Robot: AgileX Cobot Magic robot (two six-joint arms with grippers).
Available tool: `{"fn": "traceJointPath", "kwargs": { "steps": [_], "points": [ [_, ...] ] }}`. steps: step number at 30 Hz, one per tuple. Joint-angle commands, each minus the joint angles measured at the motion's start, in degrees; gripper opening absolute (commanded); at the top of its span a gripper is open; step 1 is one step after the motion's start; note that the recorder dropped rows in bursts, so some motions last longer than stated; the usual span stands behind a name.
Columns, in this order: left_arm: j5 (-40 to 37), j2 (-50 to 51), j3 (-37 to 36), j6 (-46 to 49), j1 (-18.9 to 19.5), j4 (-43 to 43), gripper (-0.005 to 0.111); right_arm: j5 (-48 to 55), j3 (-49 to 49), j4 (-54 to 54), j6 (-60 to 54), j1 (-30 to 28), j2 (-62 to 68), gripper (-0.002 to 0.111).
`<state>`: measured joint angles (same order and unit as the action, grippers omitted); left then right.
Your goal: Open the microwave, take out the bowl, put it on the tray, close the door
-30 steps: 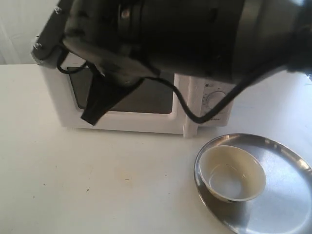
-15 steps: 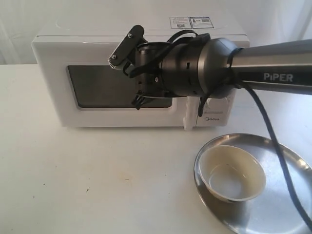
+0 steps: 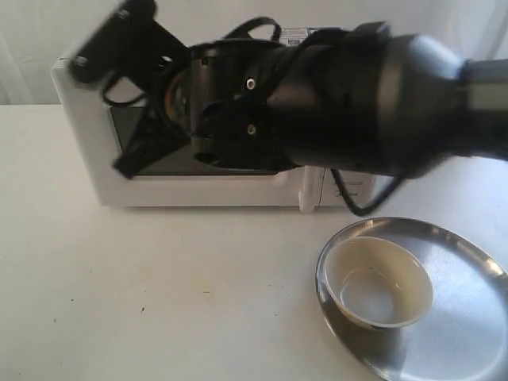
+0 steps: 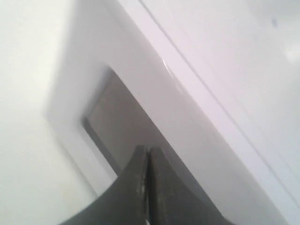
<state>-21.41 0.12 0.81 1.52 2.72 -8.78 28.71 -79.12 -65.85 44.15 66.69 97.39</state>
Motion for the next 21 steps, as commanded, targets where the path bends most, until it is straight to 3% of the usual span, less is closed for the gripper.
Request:
{"fn": "traceJointPath", "kwargs": {
  "steps": [1, 7, 11, 14, 18, 21],
  "points": [
    [-2.37, -0.12, -0.55, 0.0, -0.01, 0.18, 0.0, -5.38, 4.26, -2.91, -0.4, 7.12, -11.74, 0.0],
    [-2.37, -0.12, -0.55, 0.0, -0.01, 0.18, 0.0, 1.31, 15.56, -8.57, 10.17, 12.63, -28.92, 0.0],
    [-2.37, -0.12, -0.55, 0.0, -0.01, 0.18, 0.0, 10.94, 26.18, -13.09, 22.1, 14.5, -37.84, 0.0],
    [-2.37, -0.12, -0.55, 0.0, -0.01, 0.18, 0.0, 12.12, 36.28, -14.94, 36.34, 15.98, -42.57, 0.0],
    [-2.37, -0.12, -0.55, 0.0, -0.01, 0.18, 0.0, 8.34, 50.52, -30.35, 60.7, 17.88, -43.27, 0.0],
    [-2.37, -0.12, -0.55, 0.0, -0.01, 0.18, 0.0, 11.52, 57.16, -33.6, 72.96, 18.63, -42.31, 0.0]
  ]
}}
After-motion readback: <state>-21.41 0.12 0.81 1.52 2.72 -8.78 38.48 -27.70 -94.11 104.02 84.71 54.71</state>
